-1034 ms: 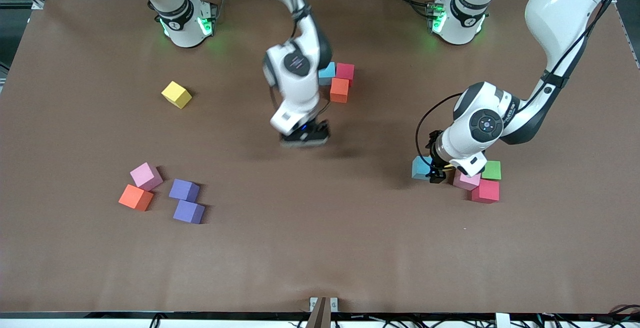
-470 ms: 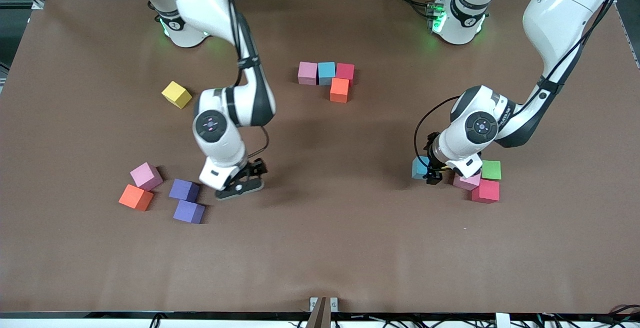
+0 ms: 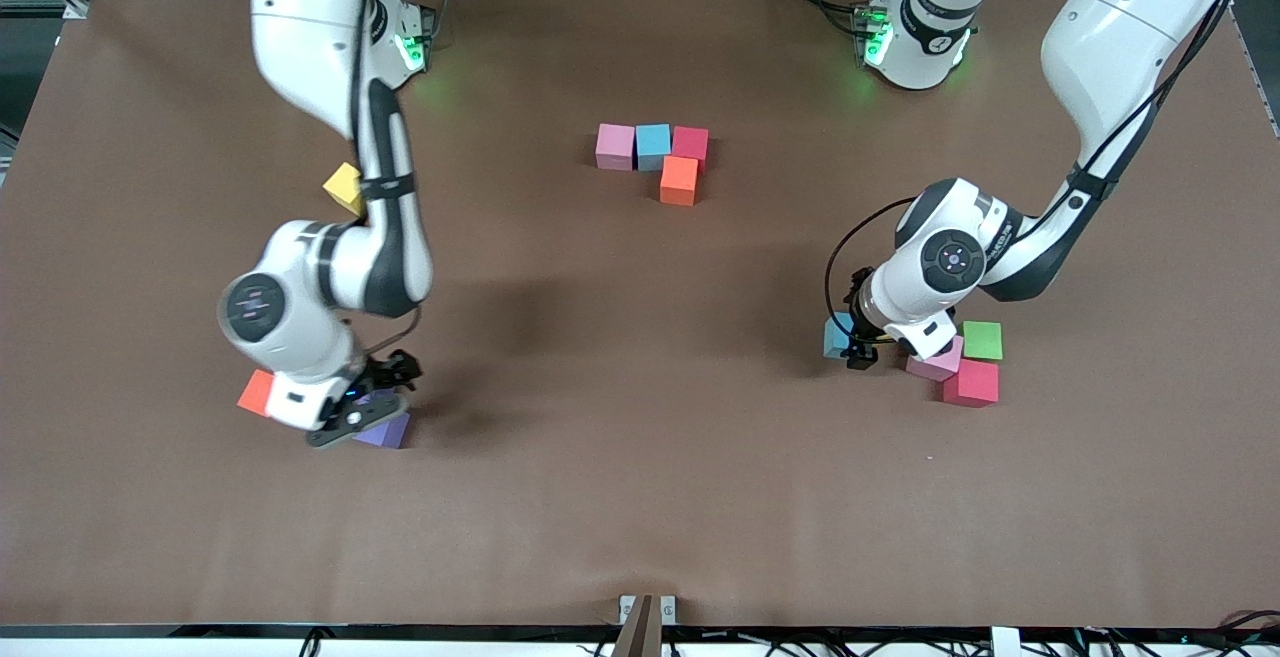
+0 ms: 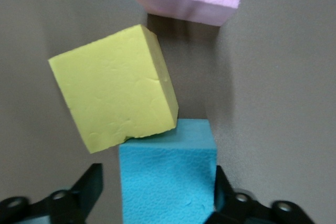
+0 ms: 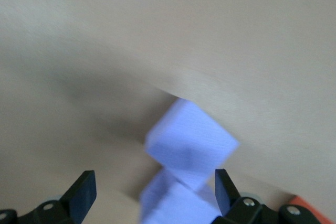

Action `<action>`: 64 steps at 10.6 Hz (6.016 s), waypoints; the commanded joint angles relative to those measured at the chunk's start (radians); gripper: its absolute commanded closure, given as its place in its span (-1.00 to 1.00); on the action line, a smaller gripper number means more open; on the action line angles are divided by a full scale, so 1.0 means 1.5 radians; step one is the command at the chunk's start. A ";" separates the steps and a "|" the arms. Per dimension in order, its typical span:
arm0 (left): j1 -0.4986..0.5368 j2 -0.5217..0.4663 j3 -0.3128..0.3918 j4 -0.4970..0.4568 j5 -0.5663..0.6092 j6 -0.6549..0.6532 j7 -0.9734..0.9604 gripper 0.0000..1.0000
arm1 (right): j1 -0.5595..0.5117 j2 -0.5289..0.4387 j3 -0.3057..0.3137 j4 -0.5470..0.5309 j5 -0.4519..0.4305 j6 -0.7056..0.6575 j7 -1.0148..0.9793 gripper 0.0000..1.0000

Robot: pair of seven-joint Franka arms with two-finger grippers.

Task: Form number 2 with 11 blocks
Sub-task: 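Grasp the cyan cube with the left gripper while the right gripper reaches purple, then carry the cyan cube with the left gripper while the right gripper lifts purple, then place the cyan cube mid-table with the left gripper while the right gripper carries purple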

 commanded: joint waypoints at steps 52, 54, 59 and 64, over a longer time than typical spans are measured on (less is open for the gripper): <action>-0.340 0.055 -0.075 0.030 0.066 -0.099 0.499 -0.23 | -0.020 0.004 0.137 0.145 -0.045 -0.211 -0.127 0.63; -0.350 0.054 -0.074 0.035 0.066 -0.099 0.421 -1.00 | 0.030 -0.059 0.138 0.039 -0.039 -0.131 -0.188 0.63; -0.346 0.021 -0.074 0.037 0.074 -0.142 0.411 -1.00 | 0.173 -0.157 0.139 -0.132 -0.039 -0.004 -0.282 0.67; -0.326 -0.049 -0.077 0.032 0.074 -0.184 0.450 -1.00 | 0.276 -0.203 0.140 -0.233 -0.039 0.083 -0.321 0.66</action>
